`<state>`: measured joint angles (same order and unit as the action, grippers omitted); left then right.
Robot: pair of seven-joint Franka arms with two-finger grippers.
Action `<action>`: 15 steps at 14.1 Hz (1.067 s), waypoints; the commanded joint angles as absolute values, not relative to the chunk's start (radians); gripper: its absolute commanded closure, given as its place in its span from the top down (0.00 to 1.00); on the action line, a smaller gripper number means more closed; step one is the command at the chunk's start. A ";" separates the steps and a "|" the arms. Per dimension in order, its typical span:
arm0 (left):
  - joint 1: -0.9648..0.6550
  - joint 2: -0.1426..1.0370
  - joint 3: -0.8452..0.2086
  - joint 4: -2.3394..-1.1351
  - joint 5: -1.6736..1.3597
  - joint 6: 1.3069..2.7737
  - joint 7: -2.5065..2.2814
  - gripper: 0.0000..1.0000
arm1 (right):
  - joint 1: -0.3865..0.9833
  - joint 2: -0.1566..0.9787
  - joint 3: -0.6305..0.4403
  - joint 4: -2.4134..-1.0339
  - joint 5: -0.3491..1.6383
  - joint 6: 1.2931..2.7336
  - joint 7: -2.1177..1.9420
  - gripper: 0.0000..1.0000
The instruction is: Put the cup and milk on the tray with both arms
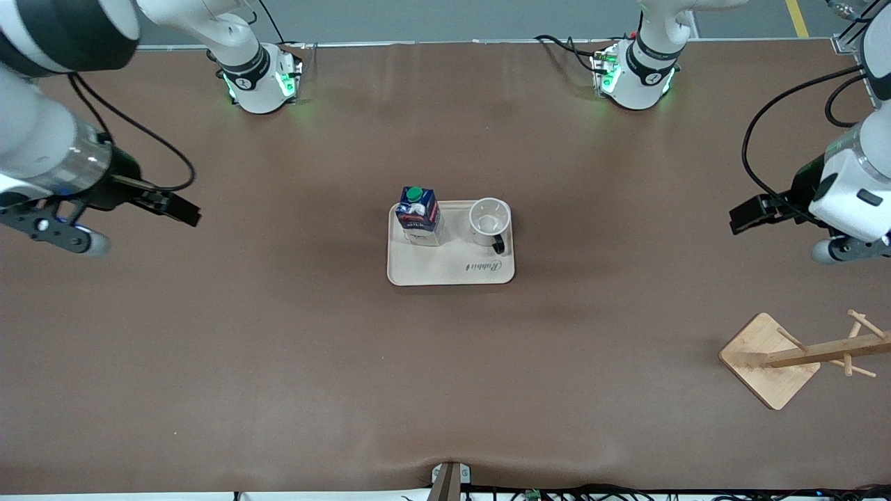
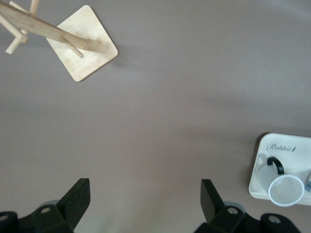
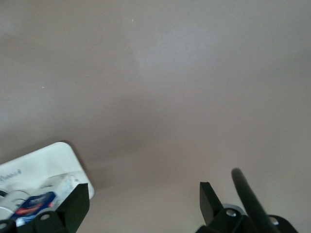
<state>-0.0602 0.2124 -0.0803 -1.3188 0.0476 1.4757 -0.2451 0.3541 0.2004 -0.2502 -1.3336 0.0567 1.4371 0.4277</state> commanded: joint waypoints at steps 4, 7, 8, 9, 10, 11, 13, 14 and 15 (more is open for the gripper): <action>-0.054 0.204 -0.077 -1.322 0.064 1.460 -0.202 1.00 | 0.154 0.020 -0.241 -1.641 0.038 1.637 0.111 1.00; -0.049 0.135 -0.080 -1.357 0.051 1.468 -0.192 1.00 | 0.132 0.020 -0.242 -1.622 0.054 1.632 -0.016 1.00; -0.049 0.094 -0.078 -1.409 0.052 1.488 -0.193 1.00 | 0.135 0.024 -0.241 -1.596 0.054 1.632 -0.043 1.00; -0.051 0.040 -0.078 -1.484 0.052 1.511 -0.195 1.00 | 0.141 0.028 -0.239 -1.574 0.054 1.632 -0.038 1.00; -0.051 -0.004 -0.078 -1.549 0.052 1.547 -0.195 1.00 | 0.141 0.028 -0.239 -1.566 0.054 1.632 -0.037 1.00; -0.057 -0.027 -0.078 -1.583 0.052 1.564 -0.195 1.00 | 0.140 0.029 -0.239 -1.562 0.052 1.634 -0.046 1.00; -0.060 -0.046 -0.080 -1.608 0.052 1.575 -0.195 1.00 | 0.143 0.026 -0.238 -1.562 0.052 1.621 -0.046 1.00; -0.063 -0.051 -0.080 -1.612 0.052 1.574 -0.195 1.00 | 0.143 0.026 -0.236 -1.562 0.052 1.623 -0.046 1.00; -0.064 -0.048 -0.081 -1.612 0.052 1.572 -0.199 1.00 | 0.143 0.025 -0.236 -1.562 0.052 1.621 -0.048 1.00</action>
<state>-0.0594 -0.0172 -0.0809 -1.5665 0.0476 1.5472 -0.2147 0.1416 0.0360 -0.2398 -1.5649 0.0528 1.6327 -0.0333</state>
